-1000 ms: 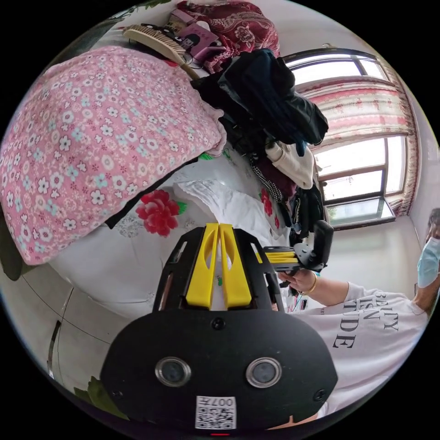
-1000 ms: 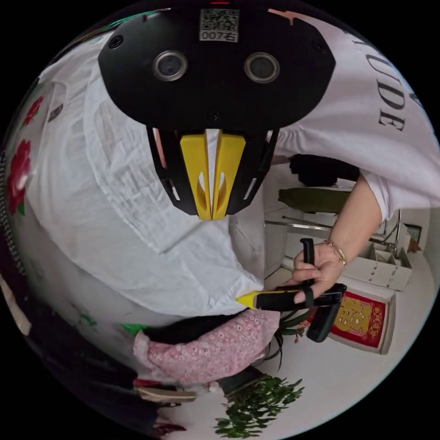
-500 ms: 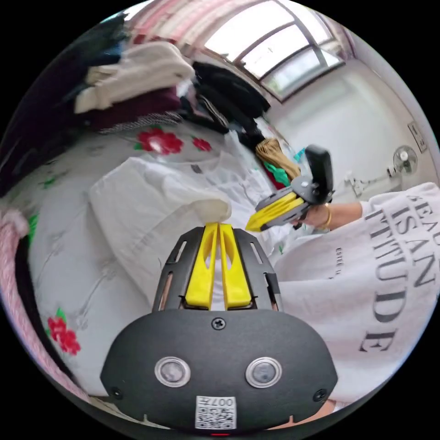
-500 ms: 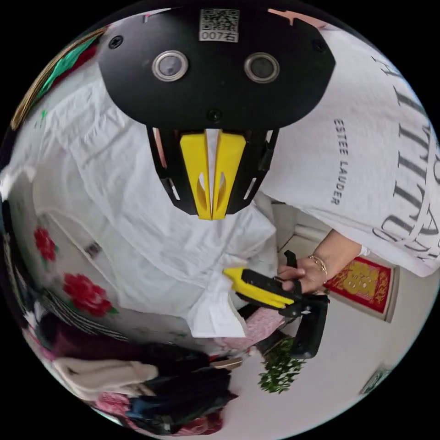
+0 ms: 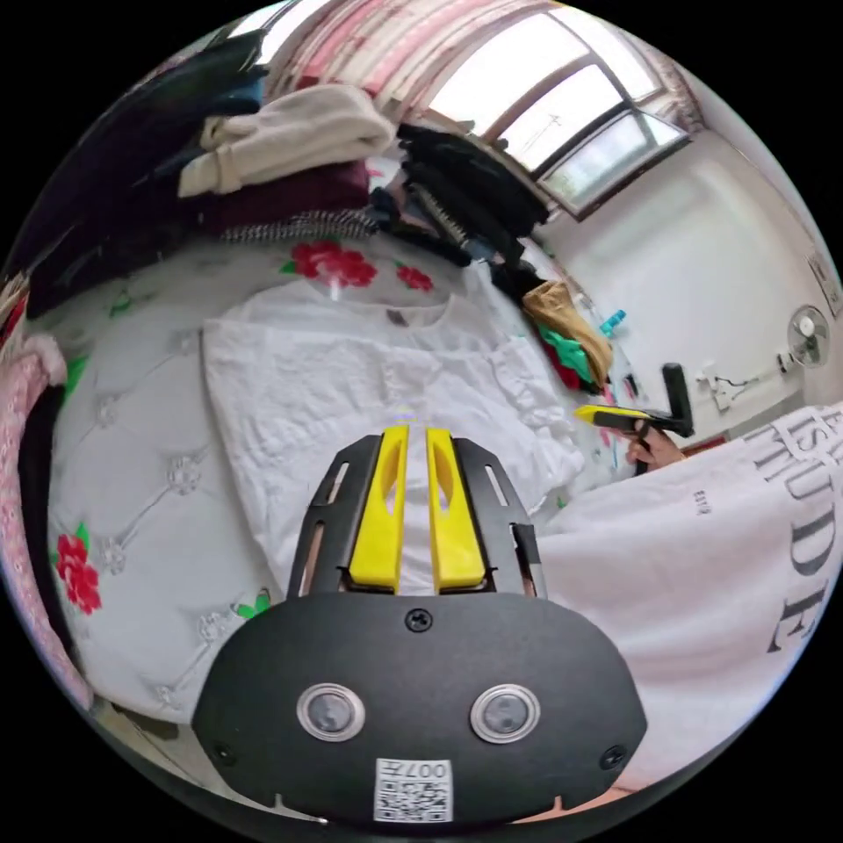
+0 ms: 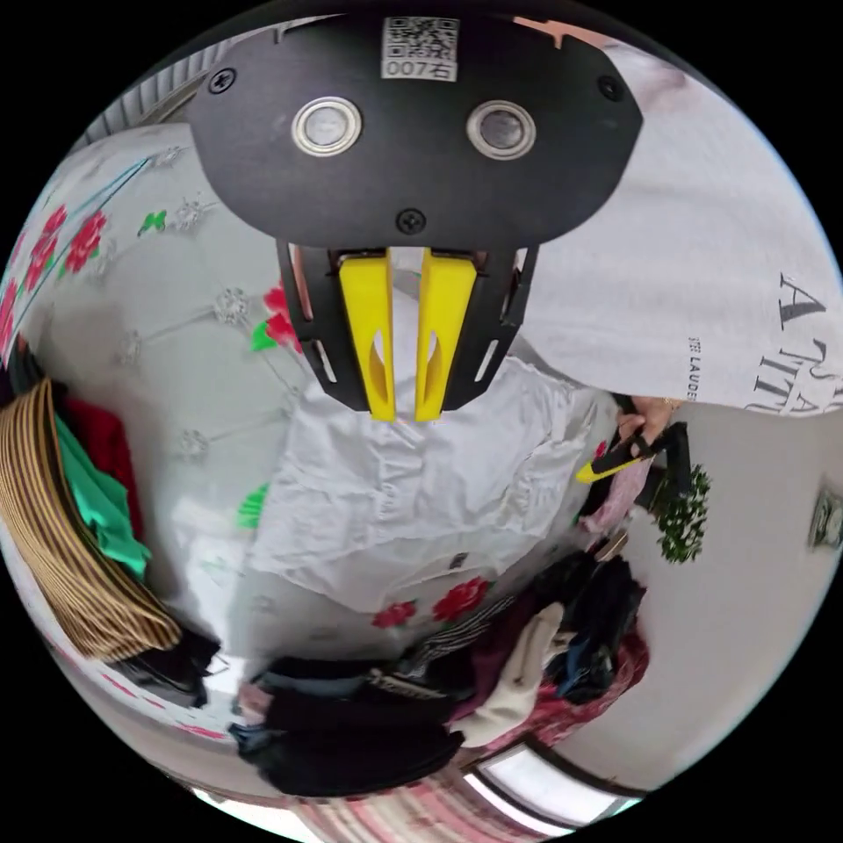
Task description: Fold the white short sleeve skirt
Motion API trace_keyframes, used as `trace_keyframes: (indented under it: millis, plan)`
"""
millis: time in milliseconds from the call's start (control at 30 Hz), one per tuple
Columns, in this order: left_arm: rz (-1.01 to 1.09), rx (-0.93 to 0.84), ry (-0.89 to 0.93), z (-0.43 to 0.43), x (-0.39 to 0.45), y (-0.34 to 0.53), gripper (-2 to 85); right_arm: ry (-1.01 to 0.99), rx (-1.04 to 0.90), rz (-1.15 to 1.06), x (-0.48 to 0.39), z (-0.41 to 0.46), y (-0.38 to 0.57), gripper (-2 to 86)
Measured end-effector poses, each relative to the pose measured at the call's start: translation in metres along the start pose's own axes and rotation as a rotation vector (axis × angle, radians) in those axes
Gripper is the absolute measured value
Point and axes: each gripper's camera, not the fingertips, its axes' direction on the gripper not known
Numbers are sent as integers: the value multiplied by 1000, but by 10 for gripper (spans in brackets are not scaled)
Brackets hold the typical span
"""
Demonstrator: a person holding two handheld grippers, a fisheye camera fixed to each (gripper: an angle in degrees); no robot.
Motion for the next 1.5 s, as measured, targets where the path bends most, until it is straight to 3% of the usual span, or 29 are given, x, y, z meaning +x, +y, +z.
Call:
trace_keyframes:
  millis: [100, 133, 233, 433, 700, 800, 900, 1200, 1500]
  plan:
    - [-132, -256, -59, 59, -28, 14, 30, 20, -5, 42, 17, 7, 7, 20]
    - [-133, -123, -41, 51, -31, 18, 23, 48, -57, 48, 22, 20, 8, 19]
    - [-151, -188, -81, 59, -29, 7, 15, 11, -176, 87, 31, 41, 10, 19]
    - [46, -42, -25, 29, 31, 0, 0, -113, 53, 216, 51, -12, 45, 37]
    - [199, -180, 113, 107, 92, -8, 29, -363, 220, 511, 110, -12, 77, 65]
    - [156, -359, 41, 167, 73, 4, 5, -331, 149, 488, 115, 2, 70, 74]
    - [83, -347, 98, 177, 56, 9, 1, -339, 123, 434, 106, 9, 65, 77]
    - [158, -166, 107, 128, 74, 16, 0, -246, -20, 269, 76, 26, 45, 14]
    - [127, -241, 96, 141, 60, 36, -6, -147, -38, -147, -38, -20, -22, 0]
